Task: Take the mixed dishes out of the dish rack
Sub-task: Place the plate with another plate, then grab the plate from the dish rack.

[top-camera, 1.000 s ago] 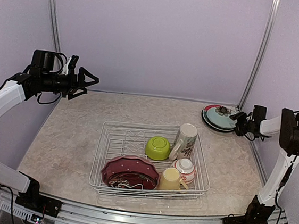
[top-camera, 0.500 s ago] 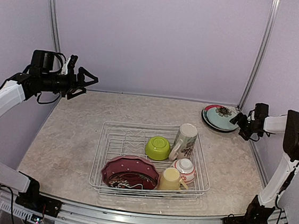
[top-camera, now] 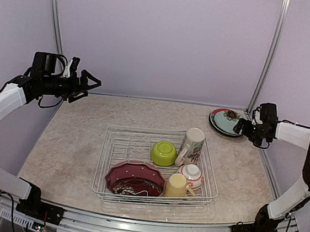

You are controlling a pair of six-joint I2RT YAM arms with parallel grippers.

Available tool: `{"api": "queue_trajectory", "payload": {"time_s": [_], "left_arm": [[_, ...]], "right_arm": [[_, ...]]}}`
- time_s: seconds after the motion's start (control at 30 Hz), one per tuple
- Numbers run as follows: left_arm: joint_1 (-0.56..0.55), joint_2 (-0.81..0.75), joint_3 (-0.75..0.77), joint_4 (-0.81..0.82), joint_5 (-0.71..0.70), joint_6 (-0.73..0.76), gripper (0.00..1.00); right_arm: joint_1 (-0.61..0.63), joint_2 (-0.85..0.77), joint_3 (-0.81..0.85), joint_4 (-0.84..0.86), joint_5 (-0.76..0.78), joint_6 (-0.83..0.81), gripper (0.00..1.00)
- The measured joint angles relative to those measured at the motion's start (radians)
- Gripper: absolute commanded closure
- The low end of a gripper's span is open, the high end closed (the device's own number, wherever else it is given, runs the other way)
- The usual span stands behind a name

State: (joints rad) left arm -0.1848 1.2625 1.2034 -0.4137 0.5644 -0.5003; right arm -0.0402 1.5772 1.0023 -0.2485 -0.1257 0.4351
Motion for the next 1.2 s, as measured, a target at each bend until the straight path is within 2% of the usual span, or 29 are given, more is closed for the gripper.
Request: {"api": "queue_trajectory", "payload": {"time_s": [0.33, 0.5, 0.63, 0.87, 1.07, 1.2], "left_arm": [[0.0, 0.016, 0.0, -0.006, -0.008, 0.004, 0.01], [0.0, 0.02, 0.0, -0.006, -0.006, 0.004, 0.01], [0.0, 0.02, 0.0, -0.006, -0.005, 0.004, 0.01], [-0.003, 0.02, 0.0, -0.006, -0.005, 0.004, 0.01], [-0.012, 0.02, 0.0, -0.007, -0.008, 0.004, 0.01], [-0.018, 0.02, 0.0, -0.007, -0.01, 0.004, 0.01]], "right_arm": [[0.066, -0.395, -0.245, -0.024, 0.015, -0.028, 0.0], [0.223, -0.553, -0.263, -0.047, 0.002, -0.038, 0.0], [0.379, -0.62, -0.256, -0.054, 0.019, -0.05, 0.0], [0.715, -0.556, -0.127, -0.076, 0.094, -0.136, 0.0], [0.97, -0.299, 0.06, -0.077, 0.126, -0.293, 0.01], [1.068, -0.127, 0.172, -0.113, 0.09, -0.408, 0.05]]}}
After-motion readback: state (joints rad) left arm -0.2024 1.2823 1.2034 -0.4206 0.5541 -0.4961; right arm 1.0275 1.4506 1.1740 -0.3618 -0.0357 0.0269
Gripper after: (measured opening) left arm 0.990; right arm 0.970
